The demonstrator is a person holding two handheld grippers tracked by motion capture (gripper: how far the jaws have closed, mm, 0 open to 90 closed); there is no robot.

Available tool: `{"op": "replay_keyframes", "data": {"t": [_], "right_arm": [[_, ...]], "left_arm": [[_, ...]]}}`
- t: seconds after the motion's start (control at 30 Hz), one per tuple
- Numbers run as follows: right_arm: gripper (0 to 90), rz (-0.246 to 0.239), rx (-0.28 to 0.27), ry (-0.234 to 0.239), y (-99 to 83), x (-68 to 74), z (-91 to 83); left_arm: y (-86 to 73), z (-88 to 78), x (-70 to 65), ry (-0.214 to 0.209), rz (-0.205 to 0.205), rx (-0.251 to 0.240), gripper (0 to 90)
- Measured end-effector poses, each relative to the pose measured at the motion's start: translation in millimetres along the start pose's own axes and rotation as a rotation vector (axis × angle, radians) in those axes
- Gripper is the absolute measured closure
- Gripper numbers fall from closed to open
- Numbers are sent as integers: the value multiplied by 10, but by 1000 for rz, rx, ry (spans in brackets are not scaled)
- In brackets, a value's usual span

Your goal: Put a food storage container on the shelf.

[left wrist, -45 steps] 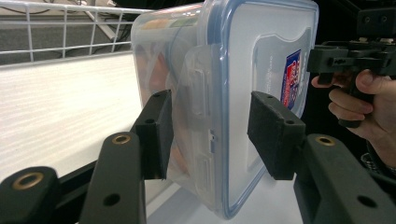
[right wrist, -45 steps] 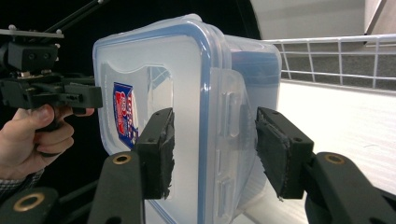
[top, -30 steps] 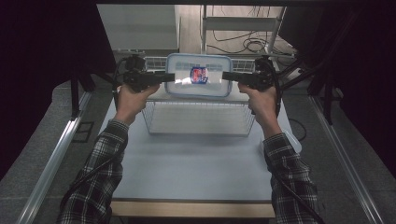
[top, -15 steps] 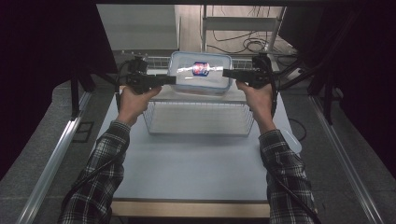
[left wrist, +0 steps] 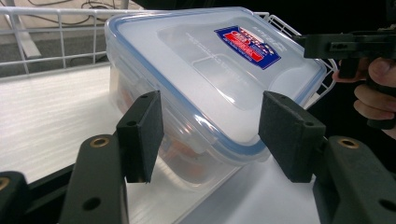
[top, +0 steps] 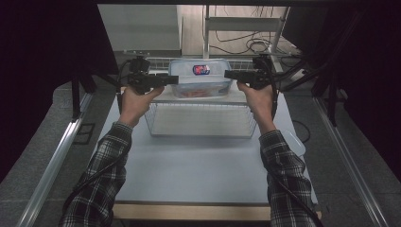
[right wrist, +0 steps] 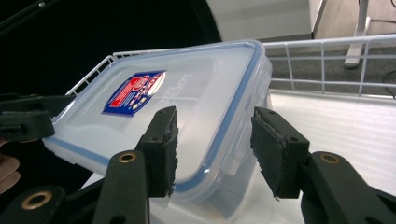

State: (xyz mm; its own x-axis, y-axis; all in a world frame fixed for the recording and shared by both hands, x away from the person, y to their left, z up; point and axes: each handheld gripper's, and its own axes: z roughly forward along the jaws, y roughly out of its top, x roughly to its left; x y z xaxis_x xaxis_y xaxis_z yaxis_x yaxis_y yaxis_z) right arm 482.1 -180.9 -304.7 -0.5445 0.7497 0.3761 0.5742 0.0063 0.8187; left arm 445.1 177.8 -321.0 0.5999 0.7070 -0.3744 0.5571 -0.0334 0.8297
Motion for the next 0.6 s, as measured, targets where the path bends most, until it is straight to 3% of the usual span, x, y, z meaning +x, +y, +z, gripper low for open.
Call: {"op": "replay_keyframes", "data": {"t": [0.13, 0.43, 0.6], "right_arm": [[531, -2, 12, -3, -30, 33, -62], [570, -19, 11, -6, -117, 113, -178], [571, -28, 11, -15, -140, 147, -208]], "left_arm": [[-4, 2, 10, -5, 2, -4, 402], [19, -10, -9, 31, 26, -1, 408], [15, -2, 10, 21, 20, -7, 408]]}}
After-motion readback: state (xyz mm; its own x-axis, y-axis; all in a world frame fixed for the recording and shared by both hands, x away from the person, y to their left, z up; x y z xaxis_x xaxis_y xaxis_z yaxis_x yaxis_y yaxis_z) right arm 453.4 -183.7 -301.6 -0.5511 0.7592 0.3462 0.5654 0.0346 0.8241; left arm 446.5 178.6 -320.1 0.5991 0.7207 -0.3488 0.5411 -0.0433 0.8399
